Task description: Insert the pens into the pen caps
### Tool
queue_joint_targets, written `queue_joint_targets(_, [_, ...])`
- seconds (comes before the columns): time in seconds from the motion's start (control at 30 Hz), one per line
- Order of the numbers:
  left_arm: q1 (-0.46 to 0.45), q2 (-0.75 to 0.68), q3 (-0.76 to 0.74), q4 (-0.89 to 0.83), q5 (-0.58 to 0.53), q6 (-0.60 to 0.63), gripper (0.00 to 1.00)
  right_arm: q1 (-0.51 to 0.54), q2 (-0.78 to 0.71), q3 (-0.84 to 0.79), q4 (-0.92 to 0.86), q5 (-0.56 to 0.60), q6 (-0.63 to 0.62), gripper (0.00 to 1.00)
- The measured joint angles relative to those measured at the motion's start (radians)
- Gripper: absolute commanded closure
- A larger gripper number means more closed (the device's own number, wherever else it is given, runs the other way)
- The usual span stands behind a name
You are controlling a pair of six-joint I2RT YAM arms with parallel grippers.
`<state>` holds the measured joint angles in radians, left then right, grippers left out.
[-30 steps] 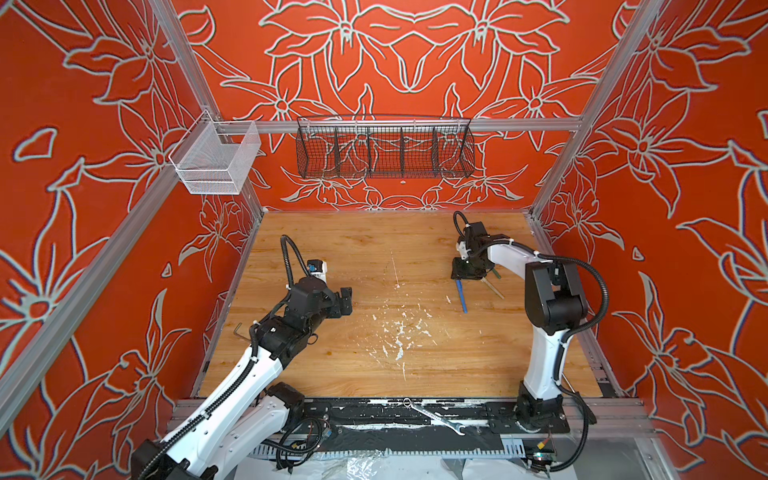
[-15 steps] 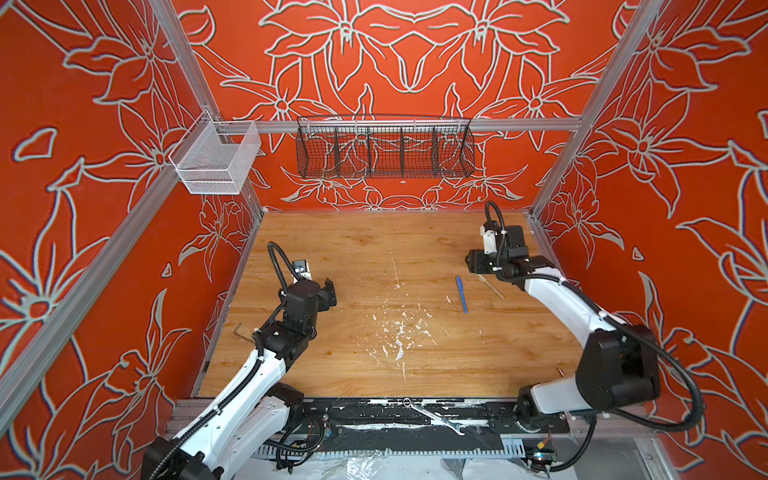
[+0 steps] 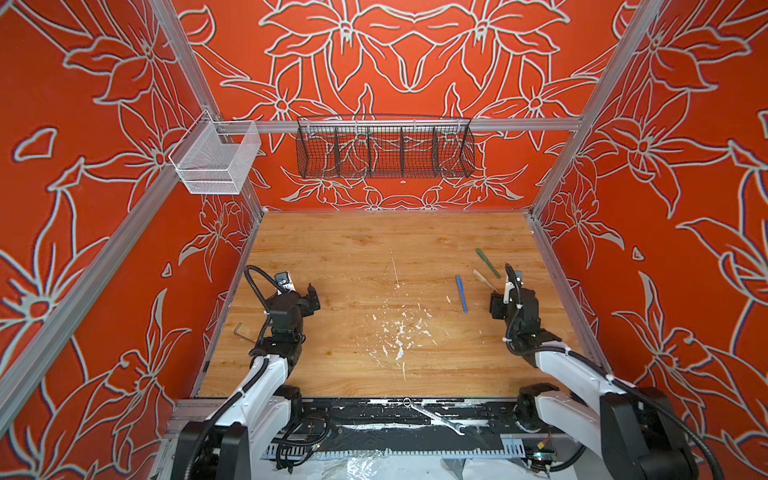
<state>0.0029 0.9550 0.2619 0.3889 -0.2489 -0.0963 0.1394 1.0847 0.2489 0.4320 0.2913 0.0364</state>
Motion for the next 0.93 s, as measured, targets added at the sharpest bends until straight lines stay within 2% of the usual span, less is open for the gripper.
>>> queue_joint_targets(0.2, [0.016,0.267,0.037,0.087,0.085,0.015,0.03,0.000,0.212,-0.031,0.316,-0.049,-0.061,0.30])
queue_joint_targets(0.23, [0.014,0.313,0.059,0.087,0.093,0.020,0.03,0.000,0.264,-0.031,0.376,-0.063,-0.071,0.06])
queue_joint_targets(0.27, [0.007,0.354,0.084,0.089,0.092,0.026,0.03,0.000,0.310,-0.031,0.423,-0.074,-0.078,0.03])
queue_joint_targets(0.47, [-0.006,0.393,0.118,0.108,0.095,0.040,0.03,-0.006,0.333,-0.029,0.492,-0.110,-0.101,0.03])
queue_joint_targets(0.93, [0.000,0.393,0.121,0.110,0.115,0.048,0.03,-0.045,0.330,0.022,0.426,-0.159,-0.100,0.03])
